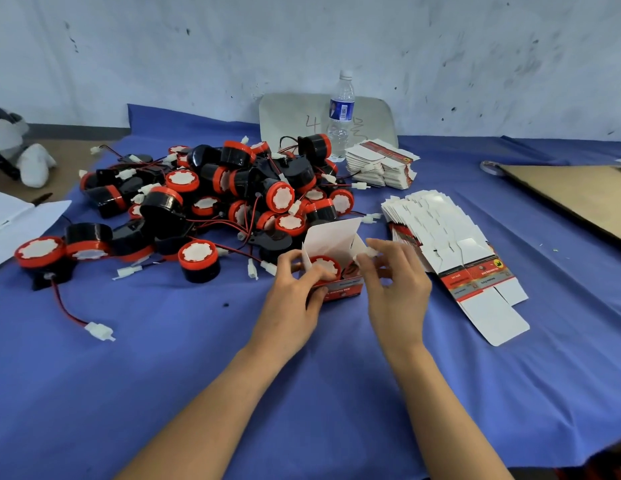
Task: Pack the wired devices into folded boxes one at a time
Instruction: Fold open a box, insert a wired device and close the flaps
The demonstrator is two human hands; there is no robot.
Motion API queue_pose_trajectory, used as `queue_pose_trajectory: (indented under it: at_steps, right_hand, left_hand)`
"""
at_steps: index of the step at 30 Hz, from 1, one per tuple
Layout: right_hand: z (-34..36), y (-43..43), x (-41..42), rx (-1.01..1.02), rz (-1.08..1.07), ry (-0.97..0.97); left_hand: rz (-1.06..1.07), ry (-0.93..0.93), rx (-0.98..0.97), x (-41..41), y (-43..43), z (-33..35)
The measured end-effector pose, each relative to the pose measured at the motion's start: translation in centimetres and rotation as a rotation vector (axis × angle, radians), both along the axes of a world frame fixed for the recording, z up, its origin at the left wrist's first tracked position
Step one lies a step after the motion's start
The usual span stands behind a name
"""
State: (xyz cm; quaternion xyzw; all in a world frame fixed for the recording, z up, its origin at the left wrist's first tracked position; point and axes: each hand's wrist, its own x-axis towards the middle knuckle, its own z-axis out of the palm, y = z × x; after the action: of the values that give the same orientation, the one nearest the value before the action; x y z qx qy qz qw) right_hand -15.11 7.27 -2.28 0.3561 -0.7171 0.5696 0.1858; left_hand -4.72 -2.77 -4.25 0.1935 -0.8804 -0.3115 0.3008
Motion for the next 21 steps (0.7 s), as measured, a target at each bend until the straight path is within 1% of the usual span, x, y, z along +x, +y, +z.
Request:
queue_pose_trajectory:
  at_steps: [2, 6, 9, 13, 15, 17, 21]
  right_hand:
    - [0.7, -0.4, -0.8, 0.129, 0.019, 0.092]
    - [1.9, -1.2, -1.9, 0.434, -0.030, 0.396]
    - [2.6, -1.1, -2.7, 0.571, -0.054, 0.523]
    - [3.4, -1.4, -3.3, 0.749, -0.063, 0.567]
    - [3.4, -2.2, -3.2, 0.946, -0.050, 0.576]
    - [3.3, -2.9, -3.3, 1.093, -0.013, 0.569]
    - [3.2, -3.2, -3.8, 1.125, 0.028, 0.485]
  left_hand:
    - [-0.001, -0.010, -0.017, 0.0, 0.0, 0.0]
    - [-0.019, -0.013, -0.025, 0.0, -0.1, 0.1]
    - [-0.009, 0.000, -0.034, 0.1, -0.1, 0.0]
    - [-0.017, 0.002, -0.038, 0.0, -0.1, -0.2]
    - [-0.011, 0.004, -0.047, -0.1, -0.1, -0.2]
    - [-0.008, 0.020, -0.051, -0.1, -0.2, -0.3]
    - [-0.009, 0.034, -0.047, -0.1, -0.1, -0.4]
